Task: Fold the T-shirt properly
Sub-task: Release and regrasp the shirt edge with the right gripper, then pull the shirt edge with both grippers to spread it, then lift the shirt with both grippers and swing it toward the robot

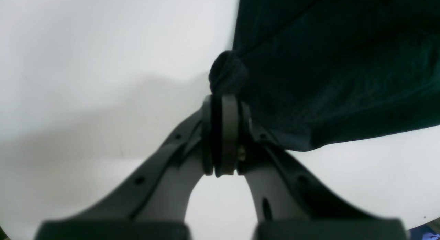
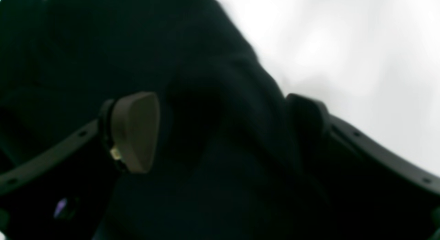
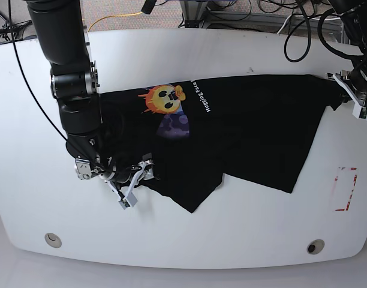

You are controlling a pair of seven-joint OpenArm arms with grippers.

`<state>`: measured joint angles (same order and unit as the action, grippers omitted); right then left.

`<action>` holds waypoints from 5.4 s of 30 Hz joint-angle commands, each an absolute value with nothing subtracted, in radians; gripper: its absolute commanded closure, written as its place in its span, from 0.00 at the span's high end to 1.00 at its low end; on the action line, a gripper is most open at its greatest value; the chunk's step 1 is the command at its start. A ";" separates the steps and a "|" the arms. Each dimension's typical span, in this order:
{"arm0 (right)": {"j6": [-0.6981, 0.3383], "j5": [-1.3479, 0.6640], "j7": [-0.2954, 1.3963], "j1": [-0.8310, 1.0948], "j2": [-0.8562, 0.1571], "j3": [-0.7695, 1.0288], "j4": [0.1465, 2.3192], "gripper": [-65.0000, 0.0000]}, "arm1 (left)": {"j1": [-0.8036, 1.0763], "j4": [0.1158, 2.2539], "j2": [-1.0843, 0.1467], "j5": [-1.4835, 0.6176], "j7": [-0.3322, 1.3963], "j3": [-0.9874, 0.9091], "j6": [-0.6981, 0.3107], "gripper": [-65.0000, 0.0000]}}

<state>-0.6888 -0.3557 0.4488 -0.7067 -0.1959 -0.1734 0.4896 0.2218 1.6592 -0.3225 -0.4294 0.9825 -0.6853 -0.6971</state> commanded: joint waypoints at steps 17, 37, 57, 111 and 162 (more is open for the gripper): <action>-0.674 -0.366 0.486 -0.739 -0.182 -0.170 0.573 0.00 | 0.213 1.681 -0.341 -0.440 0.969 -0.627 -0.698 0.00; -0.696 -0.432 1.033 -0.220 -0.289 0.242 1.615 0.00 | 0.131 1.874 -0.298 -0.332 0.966 -0.573 -0.698 0.00; -0.698 -0.725 1.046 0.232 -0.295 0.575 2.000 0.00 | 0.070 1.867 -0.300 -0.331 0.967 -0.562 -0.698 0.00; -0.696 -0.636 1.156 -0.153 -0.460 0.496 1.701 0.00 | -0.305 1.739 -0.143 -0.119 0.967 -0.374 -0.698 0.00; -0.697 -0.782 1.207 -0.905 -0.679 0.111 1.385 0.00 | -0.731 1.834 -0.306 -0.117 1.000 -0.332 -0.698 0.00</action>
<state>-0.7021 -0.8013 1.2083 -0.9703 -0.6590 0.0513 1.3537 -0.7418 1.8023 -0.3069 -0.1341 1.0199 -0.3279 -0.7094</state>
